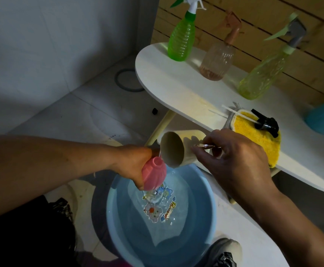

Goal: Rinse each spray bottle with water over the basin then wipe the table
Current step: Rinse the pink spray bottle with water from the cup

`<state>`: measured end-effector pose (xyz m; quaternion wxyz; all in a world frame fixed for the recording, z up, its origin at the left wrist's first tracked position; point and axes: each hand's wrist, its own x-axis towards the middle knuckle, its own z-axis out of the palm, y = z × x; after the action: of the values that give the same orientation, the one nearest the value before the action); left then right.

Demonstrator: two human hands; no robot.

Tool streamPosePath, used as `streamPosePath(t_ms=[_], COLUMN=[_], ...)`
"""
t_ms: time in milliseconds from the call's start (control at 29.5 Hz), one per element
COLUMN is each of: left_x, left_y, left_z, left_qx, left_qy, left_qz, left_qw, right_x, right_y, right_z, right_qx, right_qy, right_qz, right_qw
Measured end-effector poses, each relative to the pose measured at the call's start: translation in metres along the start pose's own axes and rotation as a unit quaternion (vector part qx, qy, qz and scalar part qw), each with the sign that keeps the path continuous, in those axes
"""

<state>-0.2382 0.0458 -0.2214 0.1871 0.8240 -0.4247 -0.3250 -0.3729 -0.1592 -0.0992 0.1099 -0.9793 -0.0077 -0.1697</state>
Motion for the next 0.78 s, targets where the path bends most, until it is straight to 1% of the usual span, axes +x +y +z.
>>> streamPosePath(t_ms=[508,780], left_x=[-0.0006,0.0002], left_y=[0.0006,-0.0001], left_z=[0.0016,0.0023], left_qx=[-0.013,-0.012], left_qy=[0.008,0.009], left_qz=[0.016,0.026], left_qw=[1.0,1.0], right_x=[-0.0018,-0.0031], right_y=[-0.0019,-0.0008], right_z=[0.0,0.0003], right_qx=[-0.025,-0.04], right_qy=[0.013,0.001], right_qz=[-0.039,-0.064], right_qw=[0.999,0.997])
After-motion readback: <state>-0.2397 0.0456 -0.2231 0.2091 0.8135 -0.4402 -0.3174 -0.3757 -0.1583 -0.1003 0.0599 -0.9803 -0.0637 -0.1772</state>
